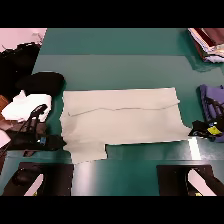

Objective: Fold the shirts.

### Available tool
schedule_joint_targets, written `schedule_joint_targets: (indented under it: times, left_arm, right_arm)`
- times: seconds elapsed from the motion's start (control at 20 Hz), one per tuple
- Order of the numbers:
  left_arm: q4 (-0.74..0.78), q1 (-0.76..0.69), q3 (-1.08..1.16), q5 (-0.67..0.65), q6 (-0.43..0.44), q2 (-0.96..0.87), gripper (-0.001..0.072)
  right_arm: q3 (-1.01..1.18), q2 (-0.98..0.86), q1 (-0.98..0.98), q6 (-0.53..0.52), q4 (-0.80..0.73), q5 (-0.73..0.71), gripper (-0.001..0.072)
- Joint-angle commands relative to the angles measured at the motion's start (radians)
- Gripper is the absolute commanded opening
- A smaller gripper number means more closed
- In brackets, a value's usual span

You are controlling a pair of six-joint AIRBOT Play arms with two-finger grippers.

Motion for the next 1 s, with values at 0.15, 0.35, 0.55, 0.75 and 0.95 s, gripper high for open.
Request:
schedule_joint_targets:
  times: [0.15,0.35,0.55,0.75,0.95]
  left_arm:
    - [0.058,0.000,0.137,0.105,0.018,-0.096,0.0024]
    - [0.086,0.000,0.224,0.336,0.127,-0.399,0.0025]
    - [0.090,0.001,0.352,0.509,0.172,-0.667,0.0025]
    - [0.094,0.001,0.480,0.590,0.176,-0.834,0.0028]
    - [0.096,0.001,0.576,0.583,0.176,-0.861,0.0495]
  right_arm:
    - [0.040,0.112,0.017,0.048,0.087,-0.130,0.0017]
    - [0.207,-0.087,0.089,0.048,0.089,-0.247,0.0018]
    - [0.390,-0.342,0.152,0.048,0.106,-0.310,0.0018]
    - [0.547,-0.550,0.188,0.049,0.124,-0.312,0.0022]
    - [0.667,-0.673,0.149,-0.027,0.292,-0.282,0.0413]
